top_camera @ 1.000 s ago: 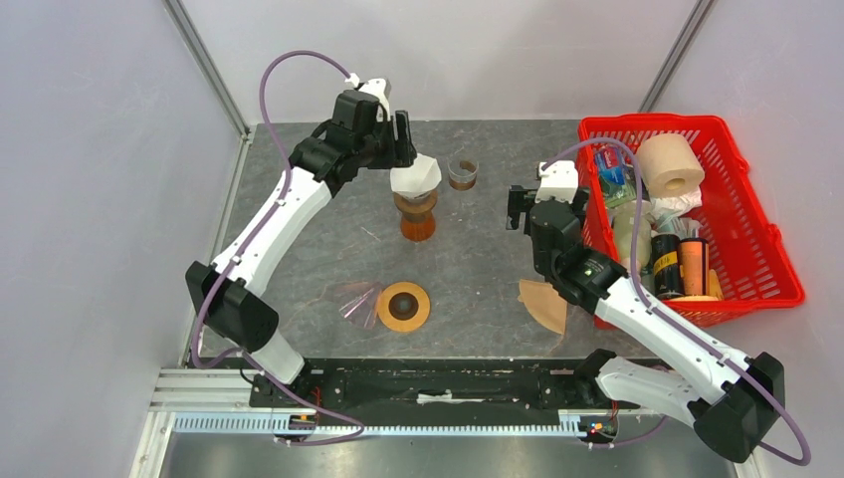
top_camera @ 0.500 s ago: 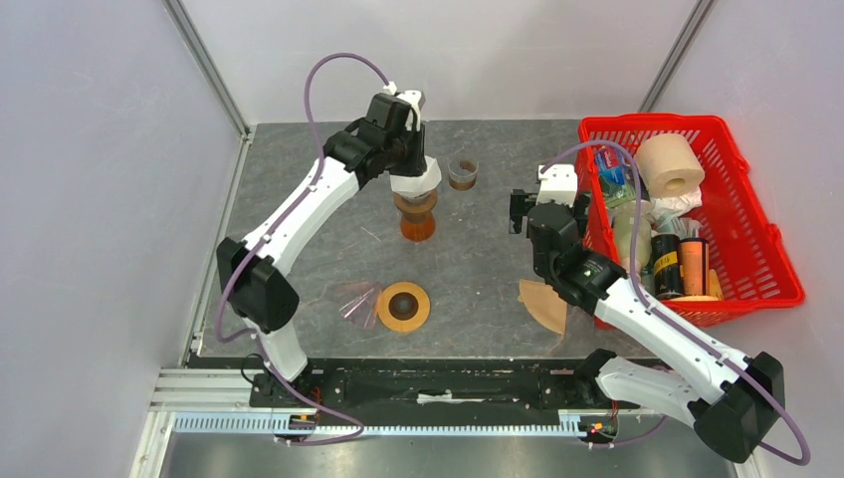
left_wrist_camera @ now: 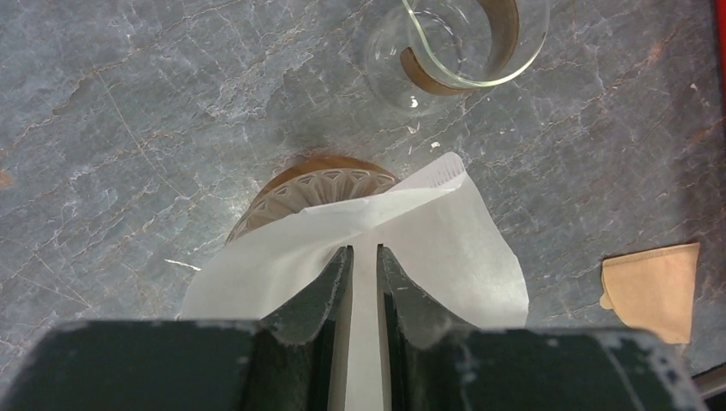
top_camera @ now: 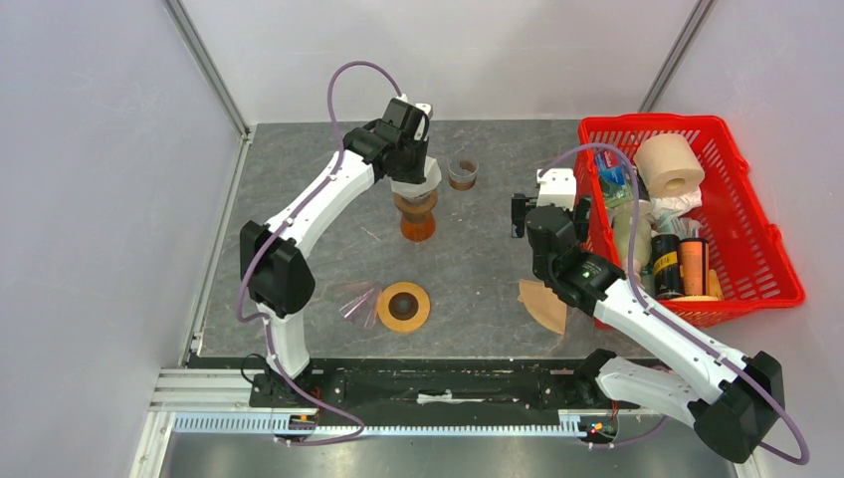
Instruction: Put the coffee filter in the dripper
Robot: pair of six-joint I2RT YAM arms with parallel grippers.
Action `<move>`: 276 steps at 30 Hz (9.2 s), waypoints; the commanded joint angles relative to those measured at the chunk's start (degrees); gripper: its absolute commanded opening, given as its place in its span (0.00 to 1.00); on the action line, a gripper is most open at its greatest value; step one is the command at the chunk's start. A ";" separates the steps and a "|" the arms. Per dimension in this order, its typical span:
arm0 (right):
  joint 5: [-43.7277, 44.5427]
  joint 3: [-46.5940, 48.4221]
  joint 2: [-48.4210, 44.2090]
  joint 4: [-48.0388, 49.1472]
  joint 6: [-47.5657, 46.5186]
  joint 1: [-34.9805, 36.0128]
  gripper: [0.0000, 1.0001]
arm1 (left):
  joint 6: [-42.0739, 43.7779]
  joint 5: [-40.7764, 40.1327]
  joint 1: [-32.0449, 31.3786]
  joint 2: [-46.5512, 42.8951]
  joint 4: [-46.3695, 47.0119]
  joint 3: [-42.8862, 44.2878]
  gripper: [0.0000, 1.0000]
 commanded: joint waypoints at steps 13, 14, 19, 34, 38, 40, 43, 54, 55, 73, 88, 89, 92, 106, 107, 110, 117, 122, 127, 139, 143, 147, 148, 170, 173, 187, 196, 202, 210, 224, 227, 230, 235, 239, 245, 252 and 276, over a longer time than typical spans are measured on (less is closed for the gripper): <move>2.79 -0.56 -1.17 0.64 0.61 -0.13 0.97 | 3.41 5.76 0.17 2.86 -2.26 3.48 0.13; 3.05 -0.67 -1.22 0.60 0.73 -0.16 0.97 | 3.43 6.53 0.15 3.04 -2.26 3.57 0.13; 4.11 -0.95 -1.48 0.65 0.66 -0.40 0.97 | 2.99 8.30 0.17 3.77 -2.17 4.07 0.11; 3.98 -1.13 -1.51 0.64 0.75 -0.57 0.97 | 2.19 3.08 0.17 4.37 -2.16 3.04 0.10; 3.98 -1.13 -1.30 0.63 0.78 -0.58 0.97 | 1.94 3.12 0.10 5.15 -2.17 2.97 0.10; 3.97 -1.13 -1.15 0.54 0.80 -0.60 0.97 | 1.71 3.11 0.17 5.49 -2.18 2.95 0.10; 3.93 -1.13 -1.02 0.56 0.69 -0.64 0.97 | 1.56 3.12 0.16 5.81 -2.15 2.96 0.10; 4.27 -1.48 -1.12 0.59 0.70 -0.75 0.97 | 0.95 3.10 0.09 7.30 -2.62 2.60 0.09; 4.31 -1.61 -1.19 0.63 0.69 -0.79 0.97 | 0.87 3.12 0.08 7.56 -2.84 2.61 0.09; 5.12 -4.03 -2.28 0.65 1.58 -2.06 0.97 | 0.23 -0.98 -0.62 10.80 -6.56 4.24 0.10; 3.68 -3.77 -0.99 0.65 2.69 -2.78 0.97 | -0.19 -0.17 -1.06 7.22 -6.57 8.51 0.10; 3.63 -3.76 -1.11 0.65 2.78 -2.76 0.97 | -0.20 -0.15 -1.08 7.10 -6.54 8.79 0.10; 3.45 -3.85 -1.20 0.51 2.89 -2.82 0.97 | -0.10 -0.62 -1.11 6.84 -6.58 9.45 0.10; 3.83 -3.68 -1.53 0.08 2.59 -2.90 0.97 | -0.07 -2.90 -1.17 7.34 -7.22 9.15 0.10; 3.87 -3.68 -1.57 0.00 2.61 -2.87 0.97 | -0.19 -2.77 -1.15 7.69 -7.20 9.23 0.10; 3.91 -3.72 -1.70 -0.05 2.63 -2.97 0.97 | -0.17 -2.81 -1.15 8.47 -7.20 9.69 0.10; 3.98 -3.67 -1.92 -0.23 2.69 -3.11 0.97 | -0.20 -2.85 -1.15 9.16 -7.22 9.64 0.10; 4.07 -3.68 -1.90 -0.46 2.66 -3.12 0.97 | -0.17 -2.98 -1.16 9.65 -7.17 9.70 0.11; 4.06 -3.68 -2.08 -0.52 2.76 -3.14 0.97 | -0.32 -2.88 -1.15 9.15 -7.15 9.96 0.14; 3.55 -3.61 -1.75 -0.56 2.76 -3.21 0.99 | -0.17 -2.06 -1.15 7.27 -7.10 10.25 0.18; 3.63 -3.72 -2.24 -0.61 2.75 -3.21 0.99 | 0.04 -2.30 -1.16 6.91 -7.10 10.16 0.23; 3.65 -3.85 -2.92 -0.73 2.75 -3.28 0.99 | 0.08 -2.22 -1.17 7.17 -7.14 10.07 0.22; 3.63 -3.93 -3.03 -0.76 2.74 -3.25 0.99 | 0.11 -2.04 -1.15 7.28 -7.13 10.02 0.13; 3.54 -3.76 -2.71 -0.75 2.70 -3.39 0.99 | 0.06 -0.76 -1.17 4.09 -6.26 9.96 0.26; 3.54 -3.77 -2.79 -0.75 2.76 -3.46 0.99 | 0.12 -0.88 -1.24 3.48 -6.20 9.90 0.26; 3.57 -3.68 -2.95 -0.81 2.84 -3.53 0.99 | 0.58 -3.18 -2.26 -3.96 -6.21 9.08 0.35; 1.69 -3.63 -3.81 -1.19 2.35 -3.51 0.99 | 0.88 -7.46 -2.25 -21.51 1.48 -4.41 0.85; -5.22 -4.18 -6.44 -1.50 3.69 -3.48 0.99 | -2.88 -17.16 -2.21 -36.53 8.89 -21.01 0.88; -21.26 -5.84 -9.64 -2.10 4.73 -3.47 0.99 | -13.82 -24.37 -2.29 -48.50 15.64 -39.66 0.90; -38.26 -6.33 2.57 1.44 17.42 0.62 0.99 | -28.59 -33.36 -2.23 -54.16 13.76 -52.43 0.91; -36.71 -5.18 8.14 4.20 17.60 7.27 0.99 | -31.32 -32.60 -2.22 -55.94 13.20 -55.92 0.92; -31.19 -1.67 13.61 2.98 16.75 14.90 0.95 | -33.22 -31.73 -2.24 -57.16 11.41 -58.97 0.92; -24.42 6.66 23.55 -1.94 16.45 24.12 0.90 | -33.42 -32.51 -2.26 -58.93 9.72 -60.65 0.92; -20.87 11.61 30.99 -1.76 14.61 28.67 0.88 | -33.42 -33.02 -2.23 -60.01 9.24 -61.68 0.92; -20.90 17.69 39.08 -3.35 11.83 30.62 0.84 | -33.95 -34.10 -2.29 -60.30 7.78 -62.16 0.93; -20.75 21.82 44.31 -4.99 9.22 30.67 0.78 | -34.21 -33.97 -2.24 -60.48 7.81 -62.60 0.93; -21.37 22.60 50.66 -4.18 10.98 30.10 0.35 | -34.11 -32.70 -2.22 -60.32 7.87 -62.08 0.93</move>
